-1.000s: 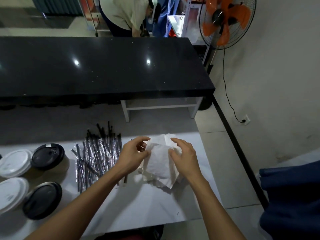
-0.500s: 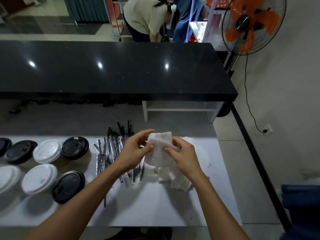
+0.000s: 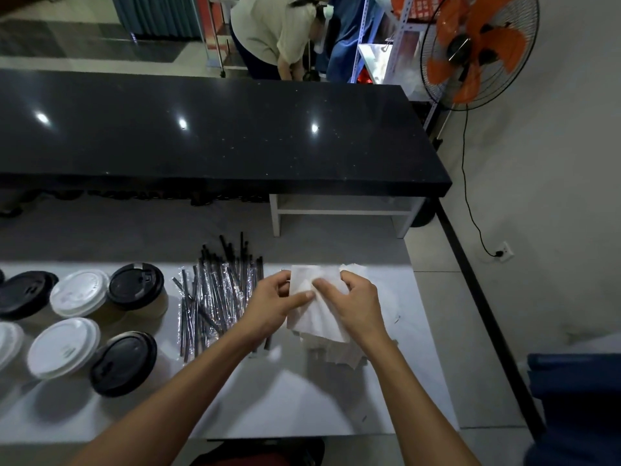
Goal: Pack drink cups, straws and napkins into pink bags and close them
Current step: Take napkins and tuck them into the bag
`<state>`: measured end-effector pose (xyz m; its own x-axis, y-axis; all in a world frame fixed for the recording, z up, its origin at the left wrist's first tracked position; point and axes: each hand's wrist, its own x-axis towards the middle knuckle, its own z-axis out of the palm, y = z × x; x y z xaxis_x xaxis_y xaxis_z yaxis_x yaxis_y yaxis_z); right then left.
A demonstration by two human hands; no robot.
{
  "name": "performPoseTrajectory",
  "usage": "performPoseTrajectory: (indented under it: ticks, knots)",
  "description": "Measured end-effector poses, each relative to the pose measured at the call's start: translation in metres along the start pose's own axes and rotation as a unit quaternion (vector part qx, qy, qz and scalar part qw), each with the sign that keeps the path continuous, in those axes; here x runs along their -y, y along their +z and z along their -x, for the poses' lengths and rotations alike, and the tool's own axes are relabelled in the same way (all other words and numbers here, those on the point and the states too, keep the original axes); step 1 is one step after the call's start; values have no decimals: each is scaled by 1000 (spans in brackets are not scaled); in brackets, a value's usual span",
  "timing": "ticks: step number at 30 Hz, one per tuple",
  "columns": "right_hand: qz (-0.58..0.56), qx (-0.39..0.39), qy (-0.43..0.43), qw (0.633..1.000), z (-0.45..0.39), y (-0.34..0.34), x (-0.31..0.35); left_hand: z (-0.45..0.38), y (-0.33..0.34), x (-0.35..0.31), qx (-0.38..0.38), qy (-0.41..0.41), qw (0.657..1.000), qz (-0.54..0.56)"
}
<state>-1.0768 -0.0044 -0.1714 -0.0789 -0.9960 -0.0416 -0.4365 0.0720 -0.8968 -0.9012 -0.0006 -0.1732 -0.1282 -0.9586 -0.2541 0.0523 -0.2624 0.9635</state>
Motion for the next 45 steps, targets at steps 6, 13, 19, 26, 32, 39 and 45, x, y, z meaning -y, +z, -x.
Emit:
performPoseTrajectory:
  ticks: [6, 13, 19, 26, 32, 39, 45]
  knots:
    - [4, -32, -3, 999, 3, -14, -12, -7, -12, -2, -65, 15, 995, -72]
    - [244, 17, -9, 970, 11, -27, -51, -11, -38, 0, -118, 35, 984, -126]
    - [358, 86, -33, 929, 11, -18, -53, -11, -40, 4, -135, 27, 978, -154]
    - [341, 53, -56, 937, 6, -18, -56, -5, -42, 8, -136, 22, 978, -158]
    - [295, -1, -110, 949, -1, -26, -52, -3, -41, 11, -134, 24, 978, -159]
    - [312, 38, -123, 941, -4, -33, -40, -4, -32, 3, -145, 24, 976, -161]
    - [435, 233, -216, 843, -3, -6, -34, 0, -35, -5, -159, 33, 975, -154]
